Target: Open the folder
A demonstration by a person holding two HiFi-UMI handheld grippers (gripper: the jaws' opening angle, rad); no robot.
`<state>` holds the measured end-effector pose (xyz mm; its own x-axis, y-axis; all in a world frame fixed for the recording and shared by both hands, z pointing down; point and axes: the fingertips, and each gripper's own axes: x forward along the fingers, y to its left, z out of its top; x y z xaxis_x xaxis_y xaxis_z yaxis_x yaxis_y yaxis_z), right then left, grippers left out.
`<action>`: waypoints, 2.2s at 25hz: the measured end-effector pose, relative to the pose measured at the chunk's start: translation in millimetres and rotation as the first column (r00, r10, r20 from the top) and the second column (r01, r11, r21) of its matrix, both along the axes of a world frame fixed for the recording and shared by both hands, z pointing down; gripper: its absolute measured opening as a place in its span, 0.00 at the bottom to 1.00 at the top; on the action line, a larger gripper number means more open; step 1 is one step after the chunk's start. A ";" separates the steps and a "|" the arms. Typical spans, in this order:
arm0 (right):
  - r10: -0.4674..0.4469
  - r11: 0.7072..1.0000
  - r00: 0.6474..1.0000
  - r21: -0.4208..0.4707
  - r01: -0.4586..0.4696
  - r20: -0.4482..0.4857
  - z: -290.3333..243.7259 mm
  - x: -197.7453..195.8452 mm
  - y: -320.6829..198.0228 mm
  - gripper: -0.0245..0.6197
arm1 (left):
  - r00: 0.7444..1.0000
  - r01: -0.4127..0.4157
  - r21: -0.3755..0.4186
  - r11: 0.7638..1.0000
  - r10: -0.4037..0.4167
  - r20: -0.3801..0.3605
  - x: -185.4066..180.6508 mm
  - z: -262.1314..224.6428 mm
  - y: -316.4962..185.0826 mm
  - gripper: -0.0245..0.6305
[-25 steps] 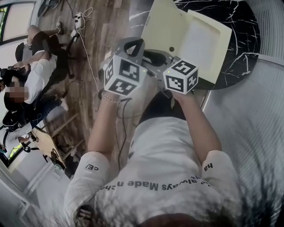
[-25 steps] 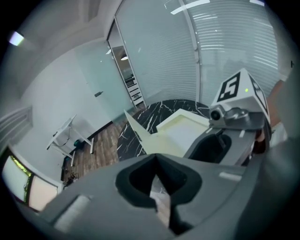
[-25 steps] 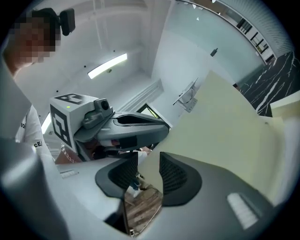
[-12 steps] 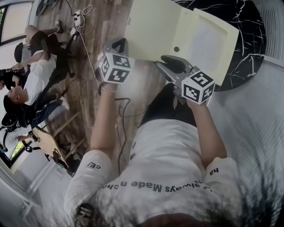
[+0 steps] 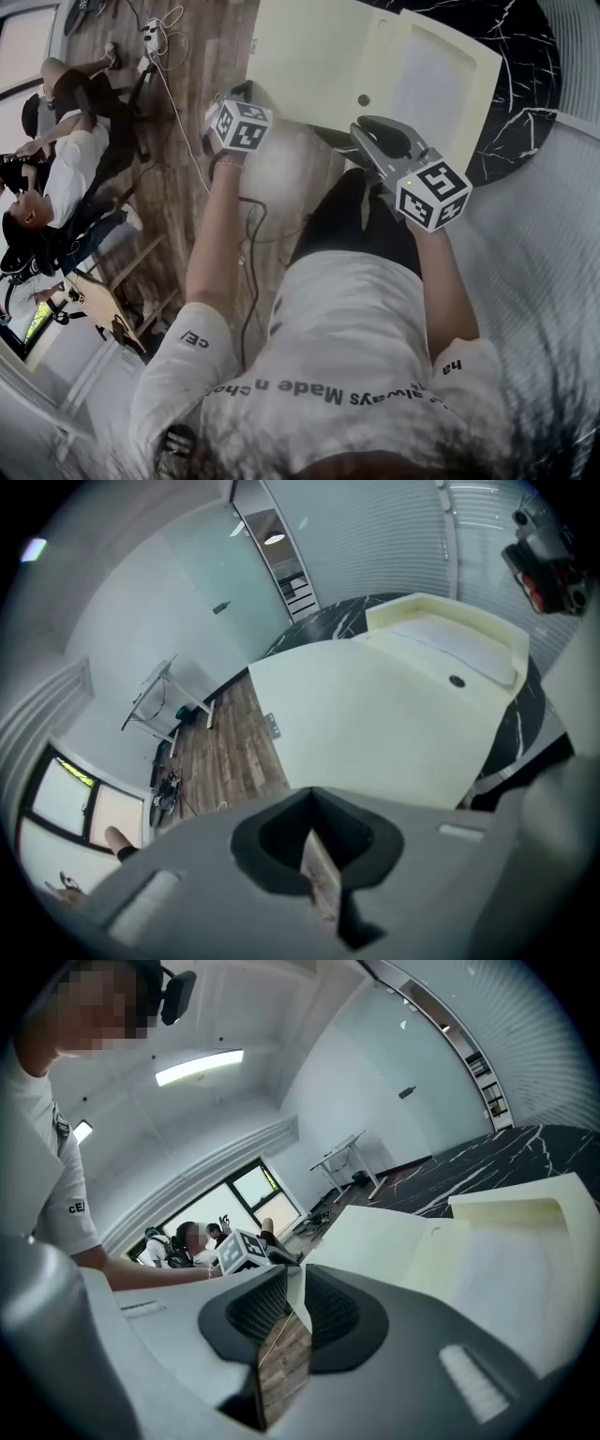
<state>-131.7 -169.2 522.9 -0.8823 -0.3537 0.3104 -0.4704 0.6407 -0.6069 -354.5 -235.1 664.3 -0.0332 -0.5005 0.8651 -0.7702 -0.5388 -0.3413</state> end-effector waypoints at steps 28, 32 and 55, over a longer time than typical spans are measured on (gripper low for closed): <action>0.156 0.986 0.979 0.082 -0.147 -0.130 -33.7 109.7 9.2 0.06 | 0.981 0.174 -0.005 0.985 -0.174 -0.086 9.4 -7.6 30.1 0.04; 0.201 0.972 0.960 0.164 -0.170 -0.196 -57.9 125.6 9.4 0.05 | 0.974 0.198 0.045 0.979 -0.191 -0.125 19.5 -42.3 34.9 0.04; 0.387 0.858 0.880 0.457 -0.235 -0.274 -214.3 198.7 46.5 0.04 | 0.873 0.206 0.410 0.888 0.023 -0.488 194.6 -301.0 74.2 0.04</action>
<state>67.0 -122.8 308.6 -0.5656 -0.7498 0.3433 -0.8148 0.5725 -0.0919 -159.8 -161.0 363.3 0.2505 -0.8421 0.4776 -0.9343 -0.3395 -0.1085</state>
